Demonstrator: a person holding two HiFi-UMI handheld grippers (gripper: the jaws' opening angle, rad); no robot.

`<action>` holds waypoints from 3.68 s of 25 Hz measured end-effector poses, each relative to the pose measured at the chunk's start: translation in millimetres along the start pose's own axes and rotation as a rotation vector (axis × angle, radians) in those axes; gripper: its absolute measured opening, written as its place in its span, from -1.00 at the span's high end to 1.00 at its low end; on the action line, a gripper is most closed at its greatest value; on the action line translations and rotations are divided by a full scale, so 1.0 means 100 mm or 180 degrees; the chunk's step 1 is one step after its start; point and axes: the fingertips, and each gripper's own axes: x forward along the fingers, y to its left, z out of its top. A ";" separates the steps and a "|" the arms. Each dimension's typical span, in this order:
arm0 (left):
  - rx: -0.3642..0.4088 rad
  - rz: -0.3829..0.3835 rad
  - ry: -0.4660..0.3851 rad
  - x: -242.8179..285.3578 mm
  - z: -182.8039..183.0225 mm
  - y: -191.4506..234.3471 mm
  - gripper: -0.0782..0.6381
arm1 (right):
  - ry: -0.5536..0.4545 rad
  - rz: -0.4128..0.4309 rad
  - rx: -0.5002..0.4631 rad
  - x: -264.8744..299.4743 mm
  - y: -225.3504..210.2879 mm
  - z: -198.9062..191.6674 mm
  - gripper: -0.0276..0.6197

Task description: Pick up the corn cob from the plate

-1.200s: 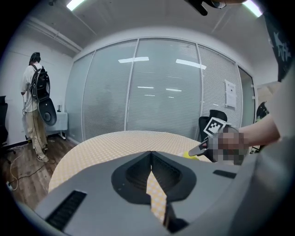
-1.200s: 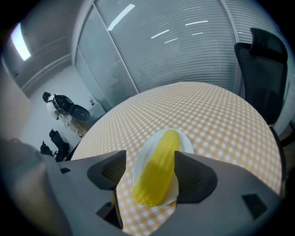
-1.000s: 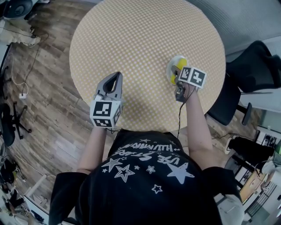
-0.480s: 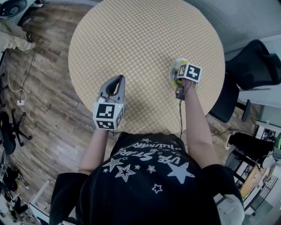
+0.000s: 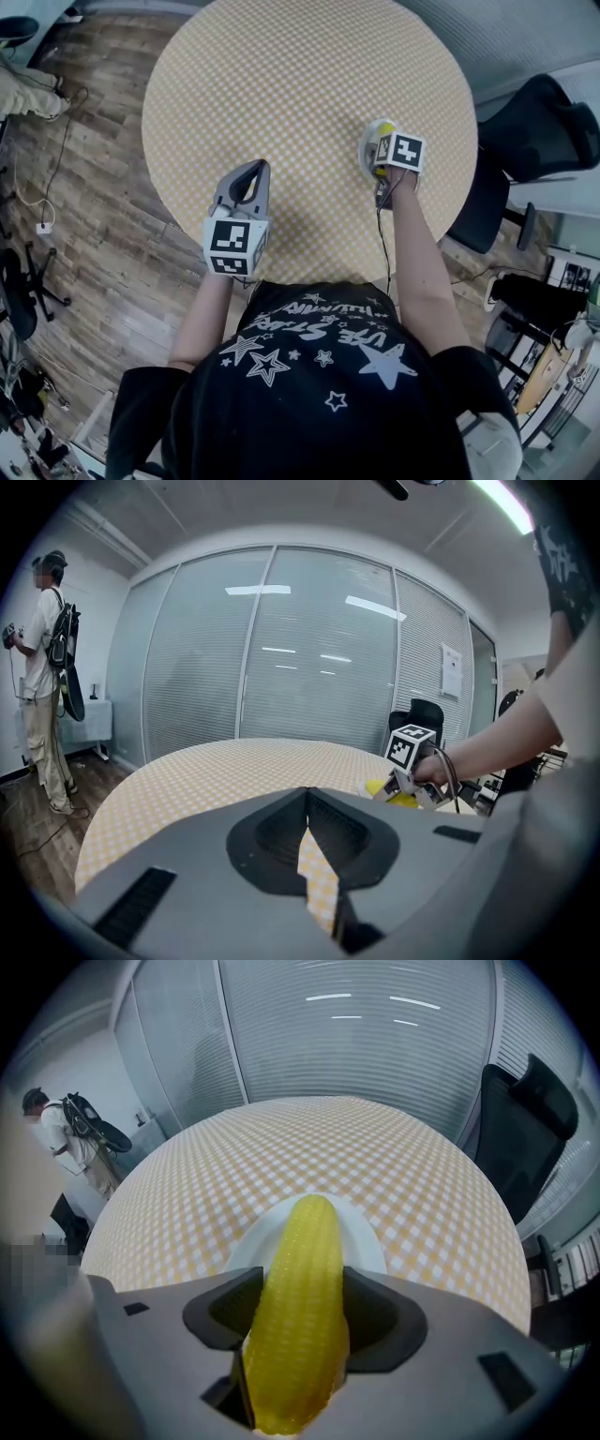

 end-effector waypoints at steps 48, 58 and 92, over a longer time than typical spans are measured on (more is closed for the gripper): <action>-0.0246 0.1754 -0.0401 -1.38 -0.18 -2.26 0.76 | -0.1691 0.4140 0.0219 -2.72 -0.77 -0.48 0.08; -0.0267 0.1755 -0.0345 -1.83 -0.31 -2.35 0.76 | -0.1736 0.4355 0.0070 -3.16 -0.42 -0.82 0.08; -0.0056 0.0957 -0.0465 -2.01 -0.51 -3.42 0.76 | -0.2025 0.3782 -0.0022 -4.07 -1.03 -2.05 0.08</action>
